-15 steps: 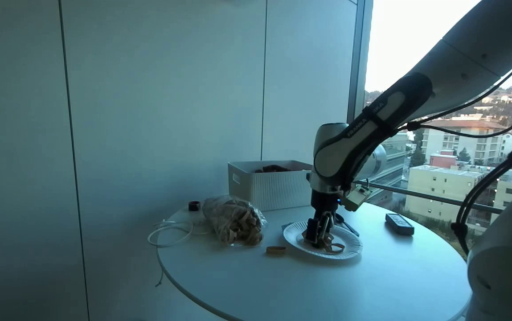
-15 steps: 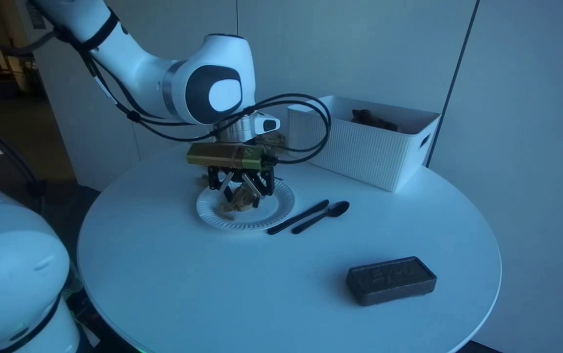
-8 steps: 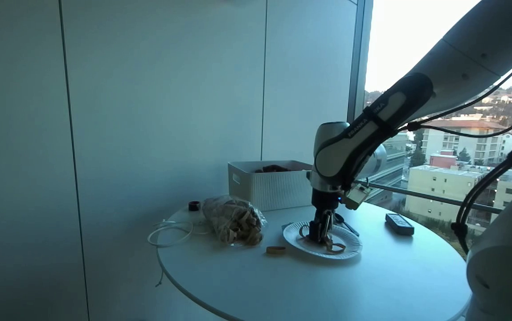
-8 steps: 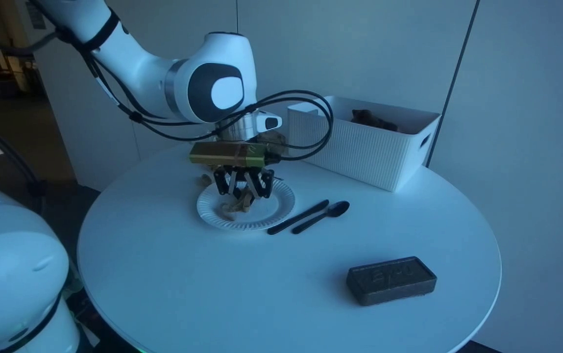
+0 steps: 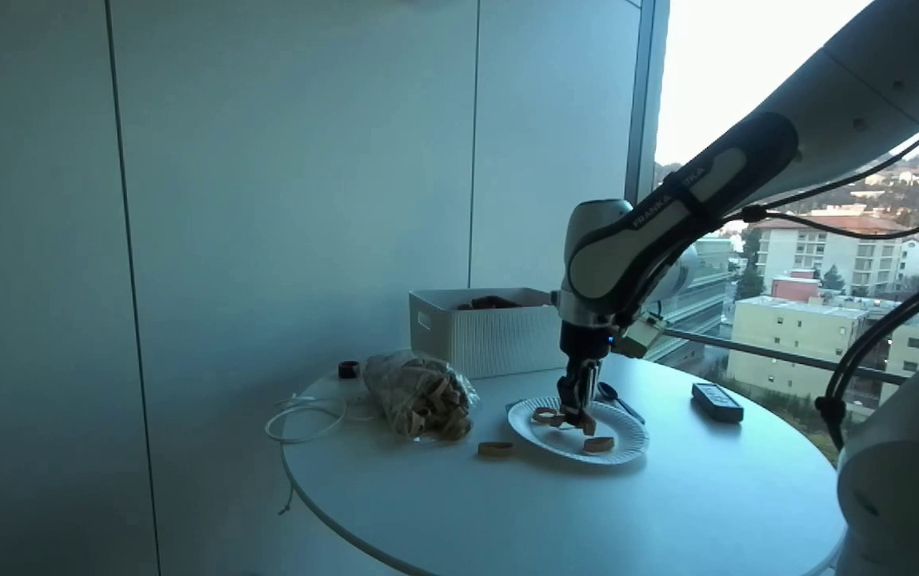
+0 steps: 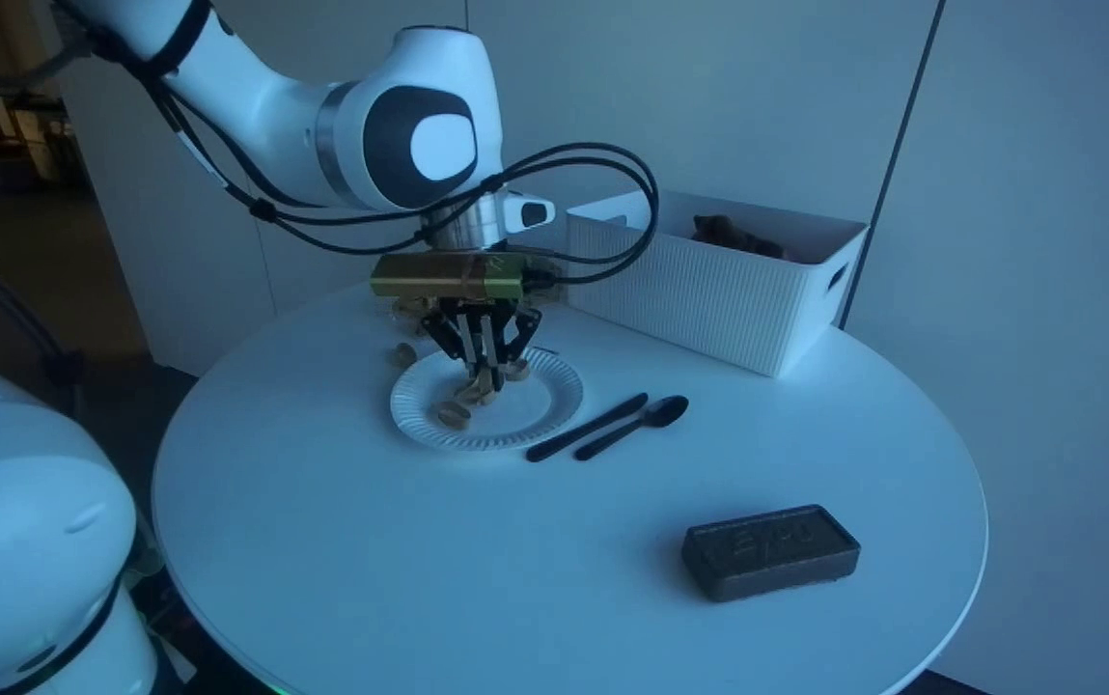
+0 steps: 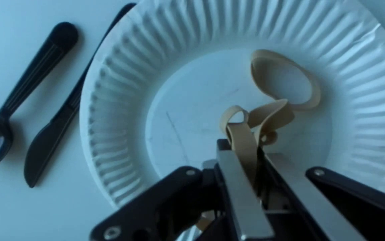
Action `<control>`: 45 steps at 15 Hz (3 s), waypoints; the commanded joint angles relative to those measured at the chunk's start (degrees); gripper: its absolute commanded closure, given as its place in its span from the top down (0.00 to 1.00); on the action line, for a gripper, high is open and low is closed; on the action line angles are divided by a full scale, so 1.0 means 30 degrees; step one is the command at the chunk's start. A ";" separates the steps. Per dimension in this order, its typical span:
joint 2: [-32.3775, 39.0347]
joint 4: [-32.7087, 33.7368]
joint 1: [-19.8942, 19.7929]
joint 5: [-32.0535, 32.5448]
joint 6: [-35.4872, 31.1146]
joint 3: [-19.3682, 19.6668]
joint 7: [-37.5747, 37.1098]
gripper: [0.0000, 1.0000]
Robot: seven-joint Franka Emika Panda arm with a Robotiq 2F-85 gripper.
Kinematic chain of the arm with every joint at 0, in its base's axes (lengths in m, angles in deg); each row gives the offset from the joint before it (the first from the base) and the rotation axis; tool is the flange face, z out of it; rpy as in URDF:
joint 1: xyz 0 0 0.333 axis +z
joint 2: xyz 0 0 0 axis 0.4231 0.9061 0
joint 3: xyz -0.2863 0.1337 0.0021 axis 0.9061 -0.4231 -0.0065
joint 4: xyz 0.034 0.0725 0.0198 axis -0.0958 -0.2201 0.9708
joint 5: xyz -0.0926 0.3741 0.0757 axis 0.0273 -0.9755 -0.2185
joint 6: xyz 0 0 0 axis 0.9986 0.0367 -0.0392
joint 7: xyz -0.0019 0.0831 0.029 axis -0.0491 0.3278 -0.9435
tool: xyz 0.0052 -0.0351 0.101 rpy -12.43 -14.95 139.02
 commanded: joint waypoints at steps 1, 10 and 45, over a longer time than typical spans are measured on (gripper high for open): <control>-0.2176 0.0516 0.0624 -0.0872 0.2648 0.0170 0.1063 0.17; -0.5844 0.0218 0.4783 -0.5403 0.8750 0.0581 0.6319 0.15; 0.2893 -0.0861 -0.1832 0.8355 -0.8531 -1.1018 -0.8299 0.73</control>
